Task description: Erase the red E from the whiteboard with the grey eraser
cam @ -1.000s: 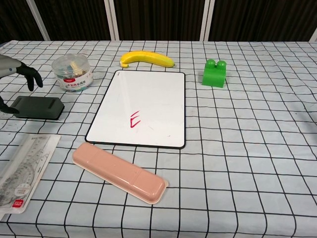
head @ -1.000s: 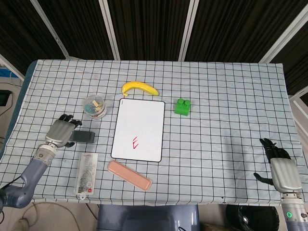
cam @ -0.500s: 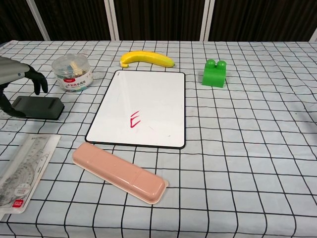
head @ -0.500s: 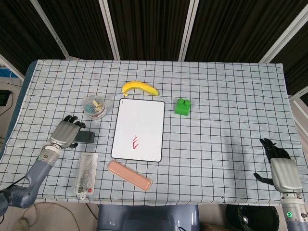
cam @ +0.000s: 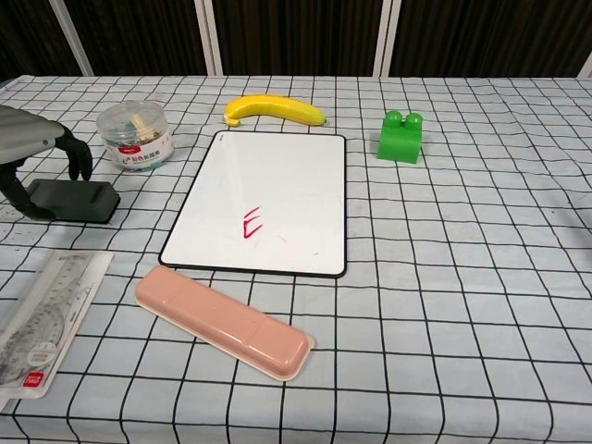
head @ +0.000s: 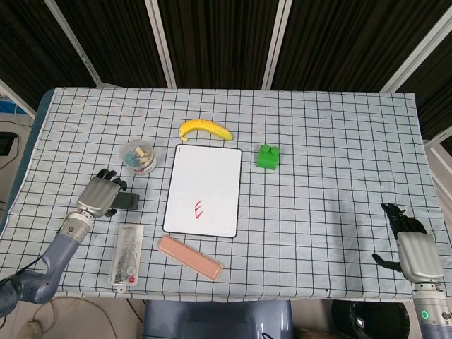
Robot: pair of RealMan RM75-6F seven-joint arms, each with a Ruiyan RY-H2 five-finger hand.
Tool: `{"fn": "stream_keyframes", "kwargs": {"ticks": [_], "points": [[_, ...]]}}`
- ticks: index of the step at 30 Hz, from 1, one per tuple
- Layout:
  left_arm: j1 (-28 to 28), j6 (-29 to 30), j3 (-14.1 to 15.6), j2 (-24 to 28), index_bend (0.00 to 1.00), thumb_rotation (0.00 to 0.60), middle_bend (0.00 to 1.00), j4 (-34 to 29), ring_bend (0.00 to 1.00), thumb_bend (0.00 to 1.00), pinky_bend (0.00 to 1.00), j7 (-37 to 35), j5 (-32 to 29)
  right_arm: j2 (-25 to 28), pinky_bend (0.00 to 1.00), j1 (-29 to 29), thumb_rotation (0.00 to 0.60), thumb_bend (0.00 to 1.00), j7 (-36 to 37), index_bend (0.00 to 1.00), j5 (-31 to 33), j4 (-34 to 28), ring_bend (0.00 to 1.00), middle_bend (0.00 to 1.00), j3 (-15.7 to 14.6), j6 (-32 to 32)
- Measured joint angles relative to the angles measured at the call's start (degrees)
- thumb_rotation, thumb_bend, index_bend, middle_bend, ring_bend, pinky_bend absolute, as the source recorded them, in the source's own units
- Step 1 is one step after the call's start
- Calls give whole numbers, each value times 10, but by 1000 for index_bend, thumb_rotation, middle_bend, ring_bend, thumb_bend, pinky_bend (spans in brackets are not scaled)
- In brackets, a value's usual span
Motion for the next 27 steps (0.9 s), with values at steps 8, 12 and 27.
{"fn": "stream_keyframes", "kwargs": {"ticks": [8, 12, 27], "points": [[-5, -1, 4, -11, 383, 600, 393, 13, 164, 167, 168, 2, 2, 1, 212, 0, 600, 32, 0, 103, 1, -2, 212, 114, 0, -1], [-8, -6, 7, -14, 398, 600, 419, 17, 184, 169, 172, 5, 1, 1, 212, 0, 600, 33, 0, 103, 2, -2, 212, 114, 0, -2], [-10, 12, 3, -3, 417, 600, 439, -3, 198, 213, 197, -3, 8, 2, 212, -1, 600, 33, 2, 102, 5, -4, 213, 114, 0, -1]]}}
